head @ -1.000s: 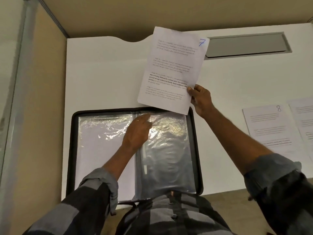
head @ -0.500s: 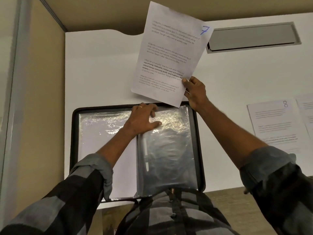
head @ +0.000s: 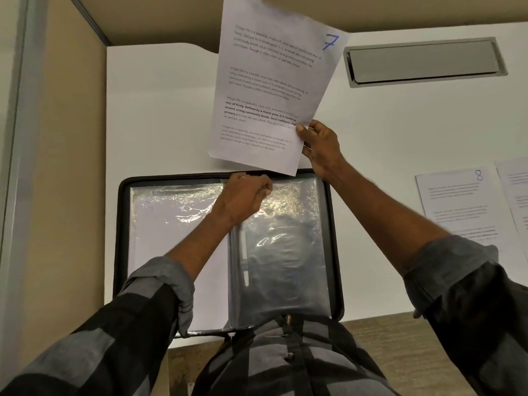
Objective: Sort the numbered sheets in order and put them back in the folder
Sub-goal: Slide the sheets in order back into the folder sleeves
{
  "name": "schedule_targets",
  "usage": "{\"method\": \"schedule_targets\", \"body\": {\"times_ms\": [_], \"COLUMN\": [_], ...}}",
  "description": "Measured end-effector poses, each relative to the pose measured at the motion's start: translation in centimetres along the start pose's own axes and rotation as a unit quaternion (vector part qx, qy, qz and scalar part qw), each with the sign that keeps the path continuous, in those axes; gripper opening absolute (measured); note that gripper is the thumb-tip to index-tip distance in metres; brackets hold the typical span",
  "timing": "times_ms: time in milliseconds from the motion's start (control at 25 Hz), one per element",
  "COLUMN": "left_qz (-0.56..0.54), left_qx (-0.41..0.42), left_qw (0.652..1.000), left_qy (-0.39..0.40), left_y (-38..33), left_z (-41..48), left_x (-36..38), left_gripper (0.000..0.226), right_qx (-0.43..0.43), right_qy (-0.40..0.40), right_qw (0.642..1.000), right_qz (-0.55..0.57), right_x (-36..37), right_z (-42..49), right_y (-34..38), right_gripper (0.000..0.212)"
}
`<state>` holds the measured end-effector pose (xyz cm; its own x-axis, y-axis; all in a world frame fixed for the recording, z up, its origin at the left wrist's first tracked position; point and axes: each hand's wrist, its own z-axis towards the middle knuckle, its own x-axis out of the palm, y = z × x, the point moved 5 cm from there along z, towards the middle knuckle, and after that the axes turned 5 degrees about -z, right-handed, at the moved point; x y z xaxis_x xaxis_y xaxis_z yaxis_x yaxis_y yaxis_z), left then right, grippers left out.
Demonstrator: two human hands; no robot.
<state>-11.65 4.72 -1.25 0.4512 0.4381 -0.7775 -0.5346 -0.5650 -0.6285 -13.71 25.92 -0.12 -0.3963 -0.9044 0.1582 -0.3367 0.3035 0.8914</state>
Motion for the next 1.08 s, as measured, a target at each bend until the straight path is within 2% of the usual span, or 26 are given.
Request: {"method": "schedule_targets", "body": {"times_ms": [160,400,480,640,800,960,1080], "left_qz": [0.070,0.046,0.023,0.106,0.130,0.052,0.031], "left_qx": [0.032,-0.002,-0.009,-0.042,-0.073,-0.098,-0.105], "left_qw": [0.997,0.999,0.999,0.993,0.987,0.993,0.994], "left_qy": [0.017,-0.020,-0.026,0.032,0.054,0.039,0.013], "left_y": [0.1,0.9,1.0,2.6,4.4,5.0,4.8], "left_z": [0.0,0.0,0.2,0.2,-0.3,-0.5,-0.4], "left_x": [0.2,-1.0,-1.4,-1.7,-2.4,-2.5,-2.8], "left_gripper": [0.015,0.019,0.028,0.045,0.036,0.026,0.024], "right_qx": [0.013,0.034,0.036,0.046,0.071,0.083,0.086], "right_qy": [0.024,0.062,0.070,0.066,0.079,0.076,0.069], "right_qw": [0.999,0.994,0.992,0.988,0.985,0.984,0.984], "right_qz": [-0.044,-0.080,-0.098,-0.129,-0.137,-0.140,-0.140], "right_x": [-1.0,-3.4,-3.7,-4.4,-4.7,-4.7,-5.0], "right_z": [-1.2,-1.6,-1.4,-0.5,0.3,1.1,1.6], "right_y": [-1.0,-0.8,-0.6,-0.1,-0.2,-0.6,-0.8], "right_gripper": [0.021,0.026,0.024,0.025,0.024,0.033,0.036]}}
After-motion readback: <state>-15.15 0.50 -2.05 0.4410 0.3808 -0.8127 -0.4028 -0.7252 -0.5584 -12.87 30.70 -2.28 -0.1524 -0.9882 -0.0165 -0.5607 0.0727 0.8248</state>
